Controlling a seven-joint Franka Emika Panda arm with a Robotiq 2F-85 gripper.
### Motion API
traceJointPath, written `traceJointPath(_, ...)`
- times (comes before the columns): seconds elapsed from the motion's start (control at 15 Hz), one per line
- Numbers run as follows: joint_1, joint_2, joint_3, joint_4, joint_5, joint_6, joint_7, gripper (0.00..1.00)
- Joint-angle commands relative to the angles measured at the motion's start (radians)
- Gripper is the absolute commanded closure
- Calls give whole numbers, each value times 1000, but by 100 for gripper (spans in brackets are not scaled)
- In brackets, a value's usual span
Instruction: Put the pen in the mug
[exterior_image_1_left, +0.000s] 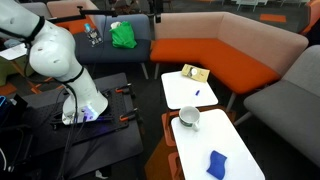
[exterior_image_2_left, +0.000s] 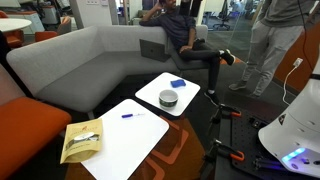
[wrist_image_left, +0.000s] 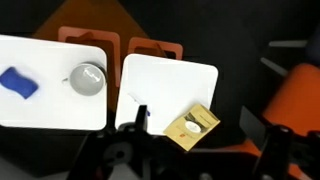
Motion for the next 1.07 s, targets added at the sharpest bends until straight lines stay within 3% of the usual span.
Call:
traceJointPath(0.0,-1,198,6,63,-77,120,-111,0)
traceJointPath(0.27,0,489,-17,181,-86,204,-281,0)
traceJointPath(0.67,-68,866,-19,422,-115,214,-392,0)
traceJointPath(0.93,-90,1036,21,586,-112,177,-452,0)
traceJointPath(1.0,-94,994,15,513,-107,237,-415,0)
